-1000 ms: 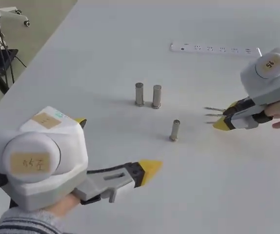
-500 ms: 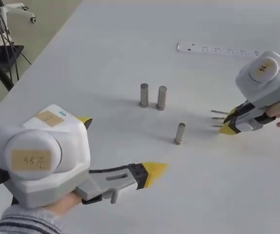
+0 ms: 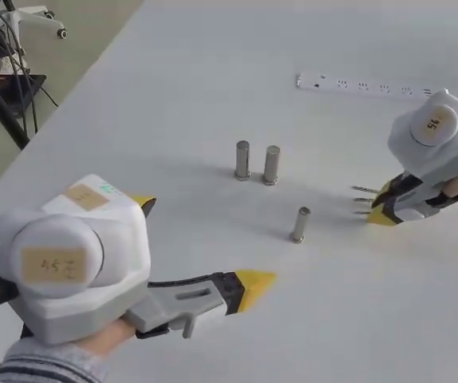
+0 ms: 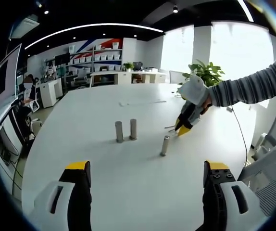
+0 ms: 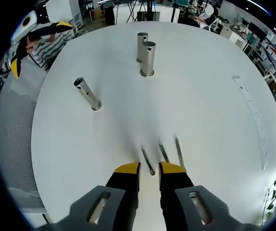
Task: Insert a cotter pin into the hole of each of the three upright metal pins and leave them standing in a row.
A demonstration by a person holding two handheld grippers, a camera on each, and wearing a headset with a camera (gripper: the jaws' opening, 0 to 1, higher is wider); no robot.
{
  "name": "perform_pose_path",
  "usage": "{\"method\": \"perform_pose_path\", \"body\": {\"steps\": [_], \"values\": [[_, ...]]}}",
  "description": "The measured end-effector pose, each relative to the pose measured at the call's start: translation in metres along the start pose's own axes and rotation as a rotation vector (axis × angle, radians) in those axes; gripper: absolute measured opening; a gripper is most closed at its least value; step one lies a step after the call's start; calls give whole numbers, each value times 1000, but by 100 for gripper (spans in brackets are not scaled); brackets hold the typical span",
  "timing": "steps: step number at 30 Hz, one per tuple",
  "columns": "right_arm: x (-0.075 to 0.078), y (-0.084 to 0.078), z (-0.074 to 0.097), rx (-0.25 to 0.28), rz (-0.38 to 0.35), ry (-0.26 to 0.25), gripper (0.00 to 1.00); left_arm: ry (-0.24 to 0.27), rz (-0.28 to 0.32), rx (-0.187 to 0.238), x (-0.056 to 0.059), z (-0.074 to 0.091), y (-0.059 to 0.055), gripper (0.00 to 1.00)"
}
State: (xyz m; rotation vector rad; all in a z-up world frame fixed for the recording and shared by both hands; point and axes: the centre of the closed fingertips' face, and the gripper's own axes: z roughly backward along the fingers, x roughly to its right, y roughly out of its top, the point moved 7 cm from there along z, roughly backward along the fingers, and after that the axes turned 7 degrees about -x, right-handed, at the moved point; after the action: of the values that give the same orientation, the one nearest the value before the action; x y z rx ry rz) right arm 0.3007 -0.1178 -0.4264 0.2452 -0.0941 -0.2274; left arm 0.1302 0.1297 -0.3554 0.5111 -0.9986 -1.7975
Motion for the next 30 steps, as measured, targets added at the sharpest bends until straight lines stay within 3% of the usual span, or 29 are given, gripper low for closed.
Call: {"method": "perform_pose_path", "body": {"steps": [10, 25, 30], "values": [[4, 1, -1, -15, -8, 43, 9, 6, 3, -8, 0, 2, -3, 96], [4, 0, -2, -9, -9, 39, 7, -2, 11, -10, 2, 3, -5, 95], [6, -1, -2, -29, 23, 14, 0, 0, 9, -10, 2, 3, -5, 95]]}}
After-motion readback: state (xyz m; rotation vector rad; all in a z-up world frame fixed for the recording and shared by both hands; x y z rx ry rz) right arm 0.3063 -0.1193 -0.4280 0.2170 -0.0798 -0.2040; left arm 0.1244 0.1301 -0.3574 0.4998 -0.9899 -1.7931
